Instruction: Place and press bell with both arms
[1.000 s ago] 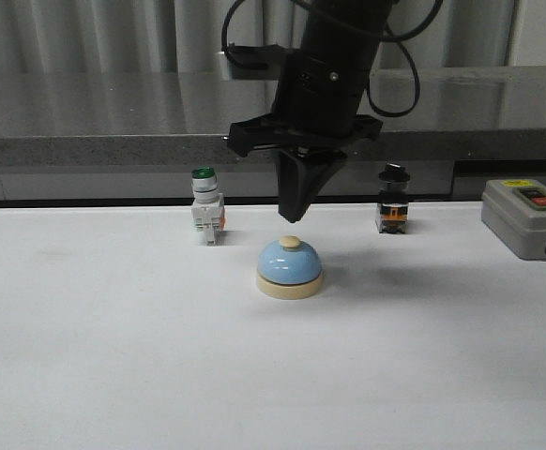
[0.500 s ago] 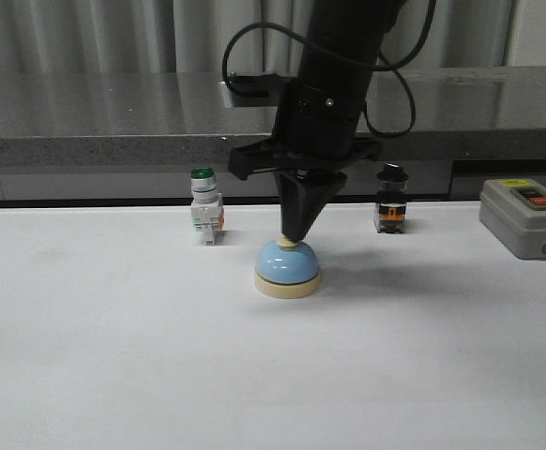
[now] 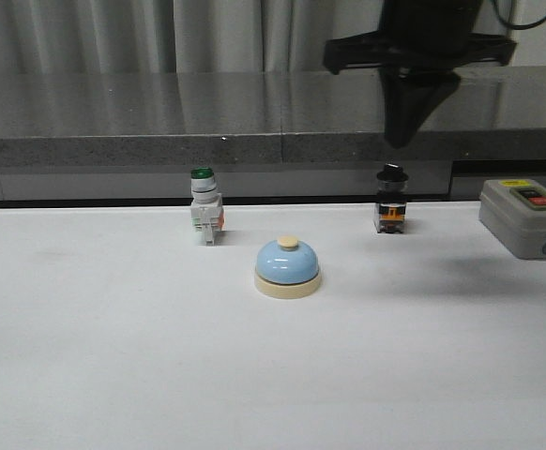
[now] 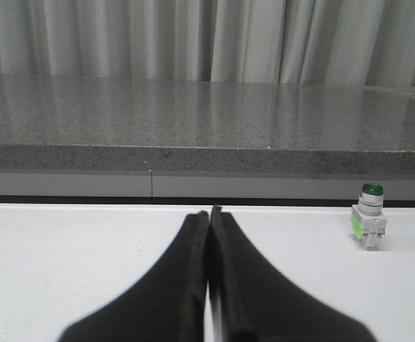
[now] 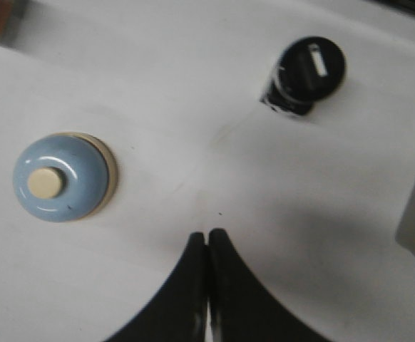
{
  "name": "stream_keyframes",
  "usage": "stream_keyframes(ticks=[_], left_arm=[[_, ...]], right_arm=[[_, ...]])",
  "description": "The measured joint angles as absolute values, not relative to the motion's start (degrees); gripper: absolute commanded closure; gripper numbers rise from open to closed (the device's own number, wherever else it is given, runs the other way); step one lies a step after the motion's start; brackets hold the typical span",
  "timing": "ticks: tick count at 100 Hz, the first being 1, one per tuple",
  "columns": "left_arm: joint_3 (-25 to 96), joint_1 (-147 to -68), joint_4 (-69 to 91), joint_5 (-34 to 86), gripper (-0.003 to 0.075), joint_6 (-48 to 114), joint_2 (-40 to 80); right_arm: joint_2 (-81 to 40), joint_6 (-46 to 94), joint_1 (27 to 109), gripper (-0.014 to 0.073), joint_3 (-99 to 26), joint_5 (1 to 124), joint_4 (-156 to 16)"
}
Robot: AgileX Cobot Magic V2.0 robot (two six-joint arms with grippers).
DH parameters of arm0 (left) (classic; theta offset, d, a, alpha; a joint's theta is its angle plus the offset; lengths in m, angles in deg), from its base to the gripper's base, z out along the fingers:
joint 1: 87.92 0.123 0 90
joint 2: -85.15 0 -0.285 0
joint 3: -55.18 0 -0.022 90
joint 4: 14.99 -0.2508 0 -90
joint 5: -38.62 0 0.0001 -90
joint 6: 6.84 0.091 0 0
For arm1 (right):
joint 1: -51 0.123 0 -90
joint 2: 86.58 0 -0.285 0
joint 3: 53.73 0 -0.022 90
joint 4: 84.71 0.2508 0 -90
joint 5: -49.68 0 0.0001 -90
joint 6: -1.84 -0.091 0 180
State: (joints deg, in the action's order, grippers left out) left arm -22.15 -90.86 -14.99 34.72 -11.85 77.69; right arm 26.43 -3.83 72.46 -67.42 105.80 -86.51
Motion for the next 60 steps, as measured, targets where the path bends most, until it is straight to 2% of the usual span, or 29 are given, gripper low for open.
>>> stream_keyframes(ticks=[60], left_arm=[[-22.1,-90.9,-15.0,34.7,0.0741,-11.8,77.7]], right_arm=[[0.6,-4.2,54.1,0.0654,-38.1,98.1,-86.7]])
